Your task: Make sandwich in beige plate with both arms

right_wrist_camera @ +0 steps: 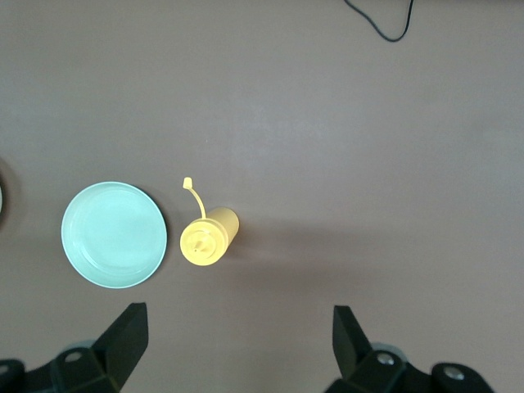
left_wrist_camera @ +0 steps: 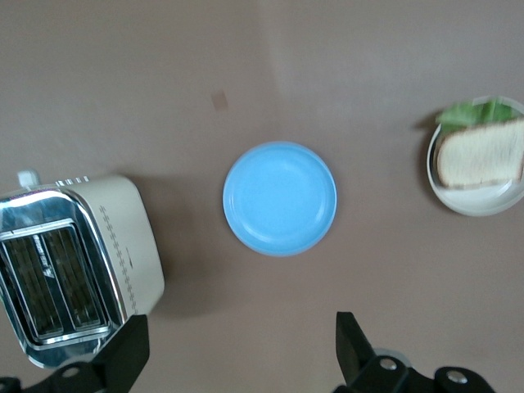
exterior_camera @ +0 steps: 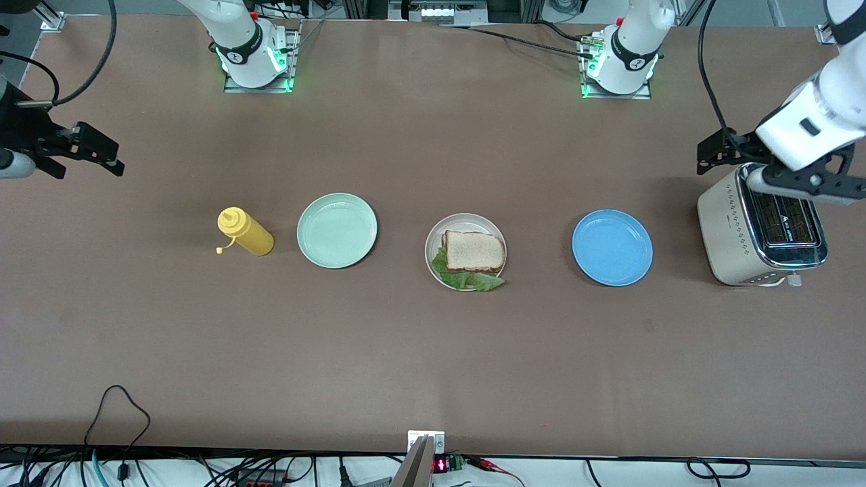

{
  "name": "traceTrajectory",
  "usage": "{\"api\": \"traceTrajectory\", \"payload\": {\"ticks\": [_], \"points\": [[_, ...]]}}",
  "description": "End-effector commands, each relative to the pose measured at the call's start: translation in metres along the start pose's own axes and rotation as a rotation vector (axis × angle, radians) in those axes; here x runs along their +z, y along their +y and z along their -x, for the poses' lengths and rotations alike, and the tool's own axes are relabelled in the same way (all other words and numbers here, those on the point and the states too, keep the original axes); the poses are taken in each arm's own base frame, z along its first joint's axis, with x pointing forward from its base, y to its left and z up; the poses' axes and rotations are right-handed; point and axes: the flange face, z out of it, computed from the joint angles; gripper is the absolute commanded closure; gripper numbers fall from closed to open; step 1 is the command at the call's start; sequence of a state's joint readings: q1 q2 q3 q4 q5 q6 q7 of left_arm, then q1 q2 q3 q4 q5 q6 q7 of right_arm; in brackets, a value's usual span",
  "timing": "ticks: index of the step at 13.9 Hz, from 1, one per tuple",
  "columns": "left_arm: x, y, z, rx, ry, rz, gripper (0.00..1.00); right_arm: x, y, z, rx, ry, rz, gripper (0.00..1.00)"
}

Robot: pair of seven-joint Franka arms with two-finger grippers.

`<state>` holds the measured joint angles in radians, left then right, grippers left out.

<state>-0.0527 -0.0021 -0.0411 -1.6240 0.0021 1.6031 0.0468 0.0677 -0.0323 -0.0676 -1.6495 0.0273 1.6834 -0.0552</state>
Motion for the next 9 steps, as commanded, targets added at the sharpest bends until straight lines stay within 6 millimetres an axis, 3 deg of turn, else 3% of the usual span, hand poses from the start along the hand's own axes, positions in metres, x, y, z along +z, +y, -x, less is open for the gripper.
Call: {"api": "traceTrajectory", "payload": {"ticks": [1,9], "points": [[0.006,-0.002,0.018,-0.022,0.029,0.010,0.00,-0.031,-0.009,0.005,-0.031,-0.001,0.047,0.00],[0.009,-0.017,0.014,-0.049,0.019,0.001,0.00,-0.026,-0.010,0.000,-0.034,-0.014,0.049,0.00]]}}
